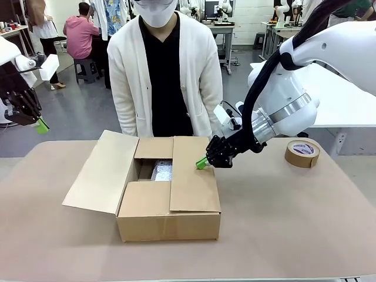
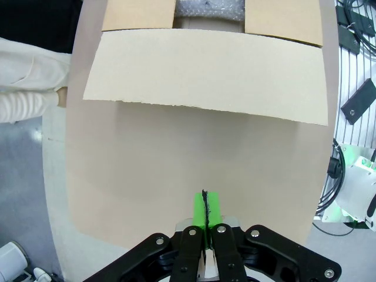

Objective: Wrap the clocks to prevent damage.
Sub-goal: Push the left (or right) flap of the Package Box to close it.

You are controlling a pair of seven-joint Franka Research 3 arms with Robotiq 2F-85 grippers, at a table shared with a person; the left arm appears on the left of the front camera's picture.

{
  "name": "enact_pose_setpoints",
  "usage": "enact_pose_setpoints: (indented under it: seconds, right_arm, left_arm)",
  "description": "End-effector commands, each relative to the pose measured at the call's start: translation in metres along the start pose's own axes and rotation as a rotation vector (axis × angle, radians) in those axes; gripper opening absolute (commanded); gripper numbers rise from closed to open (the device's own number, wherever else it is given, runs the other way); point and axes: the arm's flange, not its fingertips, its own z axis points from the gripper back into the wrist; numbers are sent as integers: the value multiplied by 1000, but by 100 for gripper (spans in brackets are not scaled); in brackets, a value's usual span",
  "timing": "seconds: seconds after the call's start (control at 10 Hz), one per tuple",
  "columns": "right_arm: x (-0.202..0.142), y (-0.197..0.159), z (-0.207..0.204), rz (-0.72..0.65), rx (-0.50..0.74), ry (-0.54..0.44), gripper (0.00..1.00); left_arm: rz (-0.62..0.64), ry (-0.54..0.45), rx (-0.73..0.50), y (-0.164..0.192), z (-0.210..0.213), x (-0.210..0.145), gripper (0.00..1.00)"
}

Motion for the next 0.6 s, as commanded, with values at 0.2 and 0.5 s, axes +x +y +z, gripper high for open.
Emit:
enact_pose_setpoints:
  seconds: [0.2,0.5]
  right_arm:
    - [-5,0,-2,-1,-2,7,1]
    - [-5,0,-2,-1,-2,7,1]
  left_arm:
    - [-261,13,46,22,-15,-2,1]
    - [-321,-264,-199,39,-91,-50,1]
